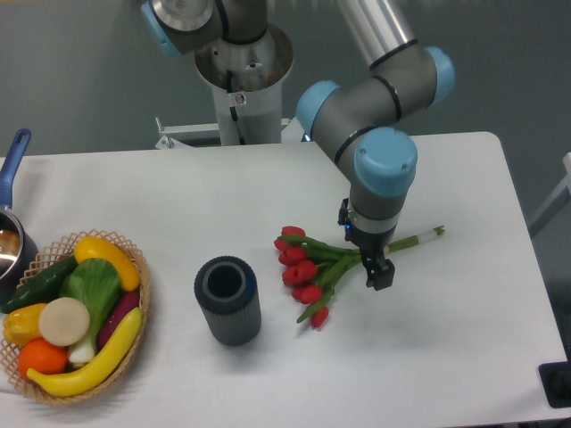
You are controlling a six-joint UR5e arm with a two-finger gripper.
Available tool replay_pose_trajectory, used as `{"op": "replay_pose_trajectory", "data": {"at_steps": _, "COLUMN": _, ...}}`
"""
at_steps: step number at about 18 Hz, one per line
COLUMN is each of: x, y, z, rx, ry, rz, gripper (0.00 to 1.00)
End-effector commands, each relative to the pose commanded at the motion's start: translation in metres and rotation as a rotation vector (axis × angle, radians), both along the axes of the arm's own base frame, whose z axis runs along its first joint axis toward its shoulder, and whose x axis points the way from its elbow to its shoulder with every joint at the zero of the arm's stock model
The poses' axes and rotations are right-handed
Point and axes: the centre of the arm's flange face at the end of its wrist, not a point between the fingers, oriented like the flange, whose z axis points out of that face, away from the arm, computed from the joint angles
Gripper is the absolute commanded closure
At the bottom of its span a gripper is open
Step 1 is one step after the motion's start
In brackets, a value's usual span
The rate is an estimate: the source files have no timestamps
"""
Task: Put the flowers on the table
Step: 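Open the gripper and lift it away from the tulips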
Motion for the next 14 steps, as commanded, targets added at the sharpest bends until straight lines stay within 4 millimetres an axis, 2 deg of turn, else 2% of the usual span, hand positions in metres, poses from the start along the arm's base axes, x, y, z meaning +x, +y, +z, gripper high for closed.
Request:
{"op": "replay_pose_trajectory", "data": {"at_steps": 3, "x": -0.008, "y": -0.004, "z": 0.051, "rx": -0.018, "ry": -0.026, "rz": 0.005, "gripper": 0.0}}
{"op": "replay_pose_trajectory", "data": {"at_steps": 6, "x": -0.023, "y": -0.015, "z": 0.088, "rx": -0.028, "ry": -0.063, "rz": 0.007, "gripper": 0.0}}
{"op": "replay_pose_trajectory", "data": {"at_steps": 10, "x": -0.045, "y": -0.057, "z": 0.1, "rx": -0.019, "ry": -0.105, "rz": -0.091, "gripper": 0.0}}
{"op": "replay_pose_trajectory", "data": {"at_steps": 14, "x": -0.059, "y": -0.096, "z": 0.102, "rx": -0.024, "ry": -0.117, "rz": -0.167, "gripper": 0.0}}
